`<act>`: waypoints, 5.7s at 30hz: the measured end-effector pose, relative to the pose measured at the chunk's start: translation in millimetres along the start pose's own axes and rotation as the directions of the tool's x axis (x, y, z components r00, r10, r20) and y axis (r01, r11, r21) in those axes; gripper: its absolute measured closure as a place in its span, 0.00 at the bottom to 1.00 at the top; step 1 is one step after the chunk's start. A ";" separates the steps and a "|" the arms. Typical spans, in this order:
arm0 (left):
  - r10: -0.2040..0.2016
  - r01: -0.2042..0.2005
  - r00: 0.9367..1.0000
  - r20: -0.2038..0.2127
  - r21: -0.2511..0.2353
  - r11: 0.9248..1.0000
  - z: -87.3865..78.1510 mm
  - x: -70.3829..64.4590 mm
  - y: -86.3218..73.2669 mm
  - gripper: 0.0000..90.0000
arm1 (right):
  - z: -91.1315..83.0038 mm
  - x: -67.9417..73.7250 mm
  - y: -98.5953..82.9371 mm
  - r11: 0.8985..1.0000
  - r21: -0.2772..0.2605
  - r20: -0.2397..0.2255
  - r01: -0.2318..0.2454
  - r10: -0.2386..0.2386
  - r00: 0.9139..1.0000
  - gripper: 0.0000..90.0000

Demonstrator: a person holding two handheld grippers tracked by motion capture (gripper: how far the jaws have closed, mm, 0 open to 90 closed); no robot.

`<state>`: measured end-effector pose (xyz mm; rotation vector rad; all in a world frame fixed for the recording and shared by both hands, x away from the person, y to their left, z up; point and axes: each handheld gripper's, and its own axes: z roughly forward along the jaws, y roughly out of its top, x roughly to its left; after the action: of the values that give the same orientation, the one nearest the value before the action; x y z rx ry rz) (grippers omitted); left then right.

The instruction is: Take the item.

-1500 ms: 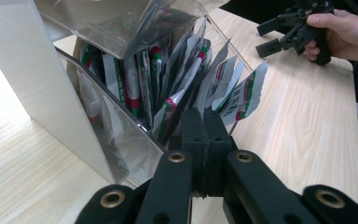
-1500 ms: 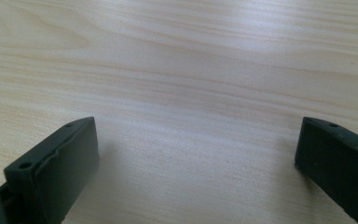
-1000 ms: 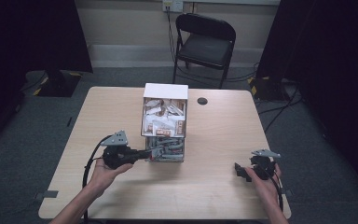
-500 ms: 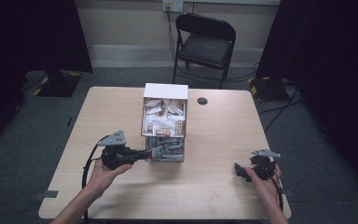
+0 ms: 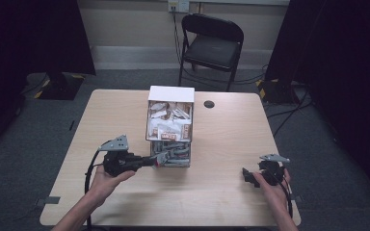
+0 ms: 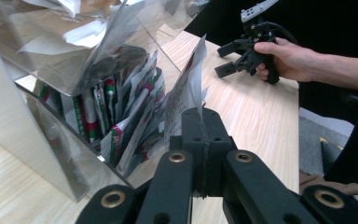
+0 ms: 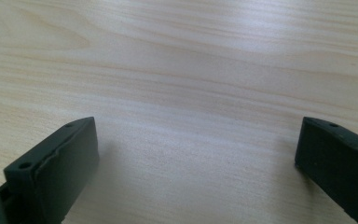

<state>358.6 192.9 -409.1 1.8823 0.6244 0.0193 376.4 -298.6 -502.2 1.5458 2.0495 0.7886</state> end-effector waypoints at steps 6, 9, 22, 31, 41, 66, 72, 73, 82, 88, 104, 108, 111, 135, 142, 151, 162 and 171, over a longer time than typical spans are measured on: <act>0.013 -0.013 1.000 0.002 0.003 1.000 -2.1 -4.8 3.4 1.00 | 0.2 0.1 0.2 1.000 0.000 -0.001 0.000 0.000 1.000 0.00; 0.010 -0.010 1.000 0.003 -0.001 1.000 -3.2 -4.8 4.8 1.00 | 0.2 0.1 0.3 1.000 0.000 -0.001 0.000 0.000 1.000 0.00; -0.002 0.001 1.000 -0.018 -0.033 0.999 -27.2 -2.0 1.5 1.00 | 0.5 0.2 0.4 1.000 0.000 -0.001 0.001 -0.001 1.000 0.00; -0.012 0.010 0.999 -0.040 -0.048 0.999 -45.2 0.3 -1.4 1.00 | 0.8 0.5 0.7 1.000 -0.001 -0.002 0.000 0.000 1.000 0.00; -0.033 0.029 0.997 -0.064 -0.075 0.997 -59.8 5.4 -5.5 1.00 | 1.0 0.5 0.9 1.000 -0.001 -0.002 0.001 -0.001 1.000 0.00; -0.098 0.083 0.974 -0.205 -0.083 0.993 -88.4 32.7 -19.7 1.00 | 1.0 0.5 1.0 1.000 -0.001 -0.002 0.001 -0.001 1.000 0.00; -0.115 0.097 0.965 -0.237 -0.088 0.991 -93.6 40.1 -21.1 1.00 | 1.0 0.5 1.0 1.000 -0.001 -0.002 0.001 -0.001 1.000 0.00; -0.119 0.100 0.961 -0.248 -0.088 0.991 -94.7 42.4 -20.9 1.00 | 1.0 0.5 1.0 1.000 -0.001 -0.002 0.001 -0.001 1.000 0.00; -0.134 0.114 0.950 -0.281 -0.085 0.990 -98.0 52.4 -18.1 1.00 | 1.4 0.6 1.3 1.000 -0.001 -0.002 0.002 -0.002 1.000 0.00; -0.144 0.127 0.939 -0.311 -0.076 0.989 -98.8 58.8 -19.7 1.00 | 1.6 0.8 1.5 1.000 -0.001 -0.002 0.002 -0.002 1.000 0.00; -0.161 0.157 0.912 -0.377 -0.044 0.987 -94.8 84.3 -27.3 1.00 | 2.0 0.9 1.9 1.000 -0.001 -0.002 0.002 -0.002 1.000 0.00; -0.173 0.170 0.906 -0.386 -0.043 0.985 -92.6 90.8 -29.0 1.00 | 2.0 1.0 2.0 1.000 0.000 -0.003 0.002 -0.002 1.000 0.00; -0.172 0.171 0.905 -0.389 -0.037 0.985 -87.8 94.1 -29.2 1.00 | 2.1 0.9 2.0 1.000 -0.001 -0.002 0.003 -0.003 1.000 0.00; -0.144 0.177 0.914 -0.380 0.053 0.983 -30.7 108.8 -36.9 1.00 | 2.3 1.0 2.2 1.000 0.000 -0.003 0.003 -0.003 1.000 0.00; -0.131 0.175 0.918 -0.373 0.085 0.981 -22.2 109.1 -43.9 1.00 | 2.2 1.0 2.2 1.000 0.000 -0.003 0.003 -0.003 1.000 0.00; -0.128 0.175 0.926 -0.355 0.104 0.979 -14.3 109.6 -47.0 1.00 | 2.3 0.9 2.2 1.000 -0.001 -0.003 0.004 -0.004 1.000 0.00; -0.133 0.177 0.934 -0.332 0.107 0.978 -6.4 108.6 -49.4 1.00 | 2.3 0.9 2.2 1.000 -0.001 -0.003 0.004 -0.004 1.000 0.00; -0.145 0.192 0.923 -0.355 0.100 0.976 -9.4 113.3 -51.0 0.94 | 2.3 0.9 2.2 1.000 -0.001 -0.003 0.004 -0.004 1.000 0.00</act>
<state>432.5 262.9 -481.1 1.9633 1.0517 0.2058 379.3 -296.8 -502.5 1.5403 2.0534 0.7908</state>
